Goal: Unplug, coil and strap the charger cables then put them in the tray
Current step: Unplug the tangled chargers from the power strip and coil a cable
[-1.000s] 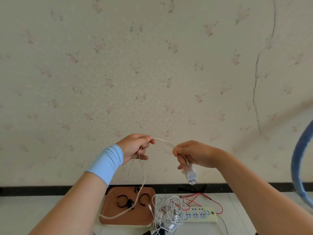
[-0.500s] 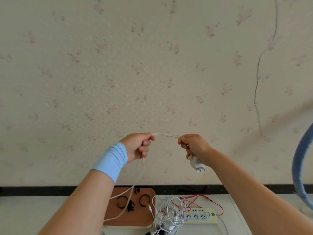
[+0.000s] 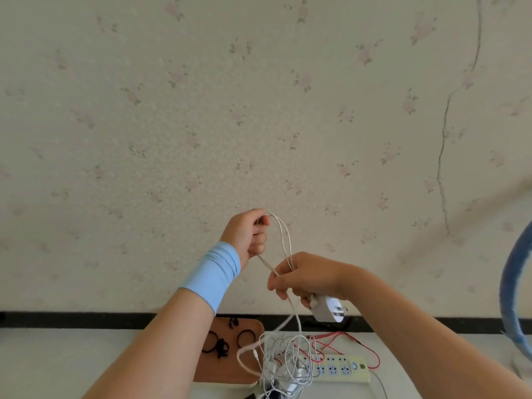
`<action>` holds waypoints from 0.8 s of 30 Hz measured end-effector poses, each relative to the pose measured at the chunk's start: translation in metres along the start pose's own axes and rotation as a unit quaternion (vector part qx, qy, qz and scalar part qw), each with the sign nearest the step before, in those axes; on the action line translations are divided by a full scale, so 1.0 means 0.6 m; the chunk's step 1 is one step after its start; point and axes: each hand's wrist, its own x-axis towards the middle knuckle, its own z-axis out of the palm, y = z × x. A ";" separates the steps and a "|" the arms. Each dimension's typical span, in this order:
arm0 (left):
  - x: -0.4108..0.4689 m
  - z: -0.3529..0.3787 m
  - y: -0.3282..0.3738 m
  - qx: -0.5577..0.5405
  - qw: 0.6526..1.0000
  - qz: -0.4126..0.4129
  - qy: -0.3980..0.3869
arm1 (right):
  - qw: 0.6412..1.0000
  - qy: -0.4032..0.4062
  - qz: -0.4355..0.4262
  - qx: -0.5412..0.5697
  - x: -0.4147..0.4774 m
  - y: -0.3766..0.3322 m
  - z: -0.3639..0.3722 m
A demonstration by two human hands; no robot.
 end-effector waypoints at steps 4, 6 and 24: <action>-0.007 -0.017 0.008 0.346 0.918 0.170 0.092 | 0.992 -0.048 0.058 -0.104 -0.006 0.009 -0.007; -0.006 -0.034 0.006 0.470 0.844 0.229 0.119 | 0.987 -0.058 0.082 -0.124 -0.006 0.016 -0.012; -0.028 0.011 -0.060 0.623 0.739 0.227 -0.117 | 0.984 0.038 0.035 0.172 -0.019 0.039 -0.065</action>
